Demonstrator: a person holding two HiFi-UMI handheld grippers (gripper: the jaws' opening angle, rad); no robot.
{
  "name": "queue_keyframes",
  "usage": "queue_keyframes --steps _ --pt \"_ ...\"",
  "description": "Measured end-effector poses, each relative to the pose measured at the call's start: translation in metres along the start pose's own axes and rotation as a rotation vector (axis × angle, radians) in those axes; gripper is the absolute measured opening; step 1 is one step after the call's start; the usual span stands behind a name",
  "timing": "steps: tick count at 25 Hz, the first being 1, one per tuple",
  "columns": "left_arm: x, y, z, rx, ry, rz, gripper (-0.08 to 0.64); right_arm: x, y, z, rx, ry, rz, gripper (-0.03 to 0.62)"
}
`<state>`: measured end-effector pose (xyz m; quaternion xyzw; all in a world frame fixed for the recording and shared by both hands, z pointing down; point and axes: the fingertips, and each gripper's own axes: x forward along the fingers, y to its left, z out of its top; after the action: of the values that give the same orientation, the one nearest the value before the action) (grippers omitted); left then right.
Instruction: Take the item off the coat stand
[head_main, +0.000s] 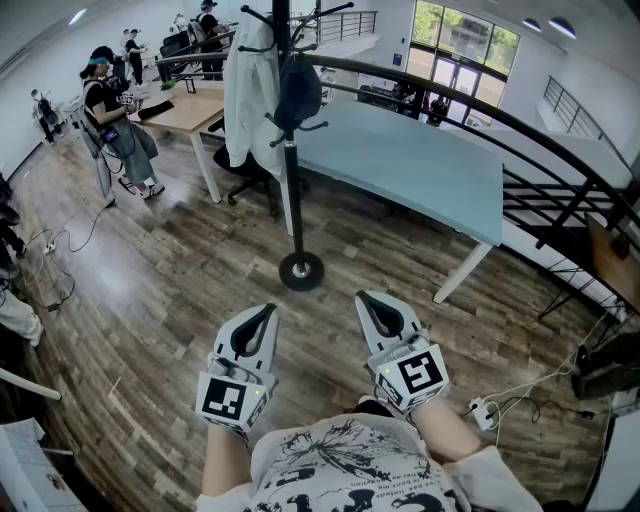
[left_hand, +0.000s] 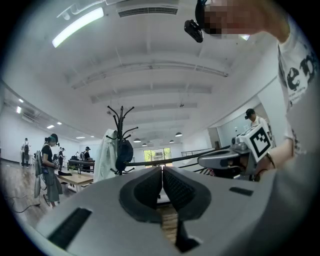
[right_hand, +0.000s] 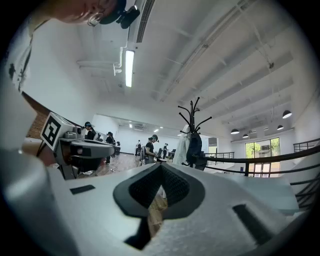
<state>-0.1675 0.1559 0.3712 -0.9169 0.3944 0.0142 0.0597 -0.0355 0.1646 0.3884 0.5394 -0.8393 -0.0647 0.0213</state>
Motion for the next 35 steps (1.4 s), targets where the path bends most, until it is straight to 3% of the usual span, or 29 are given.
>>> queue_keyframes --steps 14,17,21,27,35 --pt "0.009 0.014 -0.006 -0.021 0.003 -0.004 0.005 0.017 -0.003 -0.006 -0.002 0.007 -0.010 -0.008" --pt "0.010 0.014 -0.012 -0.022 0.022 -0.008 0.005 0.021 0.001 -0.007 -0.040 0.008 0.011 -0.008" --pt "0.014 0.019 -0.026 -0.035 0.058 0.004 0.005 0.027 -0.003 -0.020 -0.015 0.039 0.018 -0.008" --pt "0.042 0.028 -0.035 -0.034 0.070 0.025 0.005 0.050 -0.033 -0.039 0.039 0.061 0.018 -0.008" --pt "0.126 0.046 -0.037 0.004 0.078 0.082 0.005 0.109 -0.106 -0.050 0.064 0.040 0.065 -0.007"
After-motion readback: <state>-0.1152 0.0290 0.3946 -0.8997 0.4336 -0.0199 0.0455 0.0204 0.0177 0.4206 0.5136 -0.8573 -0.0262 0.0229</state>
